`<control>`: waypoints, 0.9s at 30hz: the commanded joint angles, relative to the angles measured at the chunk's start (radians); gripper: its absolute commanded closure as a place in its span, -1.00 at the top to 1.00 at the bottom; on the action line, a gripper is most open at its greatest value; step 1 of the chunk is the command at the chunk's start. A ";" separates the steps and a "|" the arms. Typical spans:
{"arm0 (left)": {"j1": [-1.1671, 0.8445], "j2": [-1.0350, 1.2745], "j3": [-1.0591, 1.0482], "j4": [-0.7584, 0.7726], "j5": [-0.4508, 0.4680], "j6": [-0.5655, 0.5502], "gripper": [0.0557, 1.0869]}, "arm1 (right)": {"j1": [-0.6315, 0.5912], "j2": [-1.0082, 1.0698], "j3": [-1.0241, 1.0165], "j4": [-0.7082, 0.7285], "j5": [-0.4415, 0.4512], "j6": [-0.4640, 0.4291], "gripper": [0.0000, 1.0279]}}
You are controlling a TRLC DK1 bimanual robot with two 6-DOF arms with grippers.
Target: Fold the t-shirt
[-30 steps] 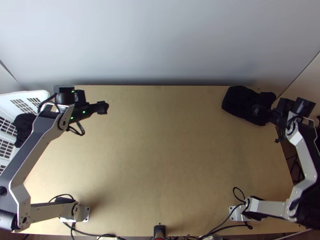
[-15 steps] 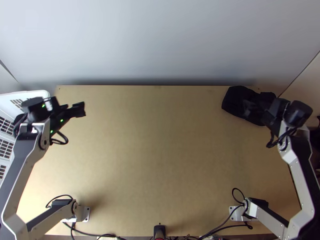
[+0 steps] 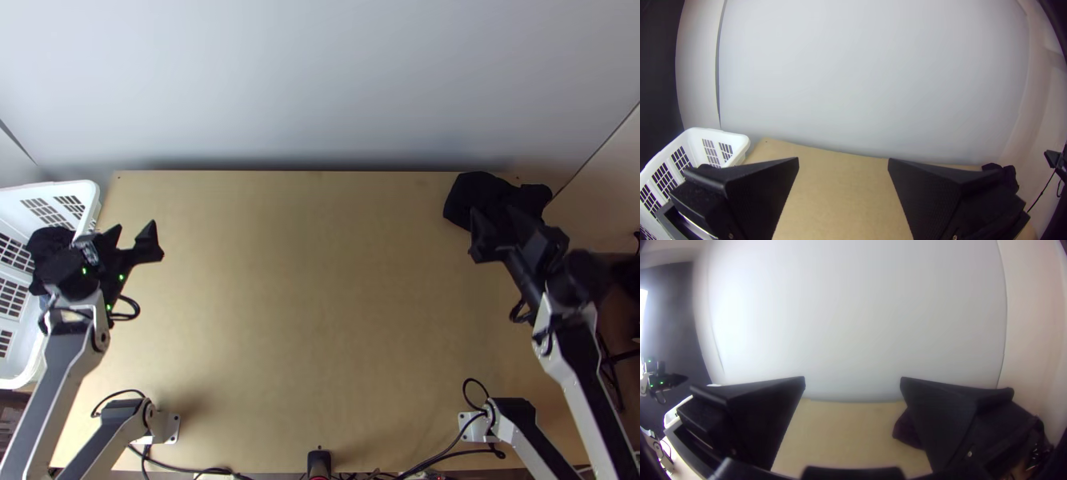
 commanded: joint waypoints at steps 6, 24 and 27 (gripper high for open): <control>-0.013 -0.136 -0.264 0.196 0.019 0.066 0.90 | 0.016 -0.272 -0.277 0.146 0.010 -0.056 0.93; -0.023 -0.633 -0.543 0.081 0.072 0.068 0.90 | -0.073 -0.831 -0.550 0.037 0.010 -0.090 0.87; -0.026 -0.707 -0.546 0.021 0.072 0.058 0.90 | -0.084 -0.844 -0.550 -0.004 0.010 -0.090 0.87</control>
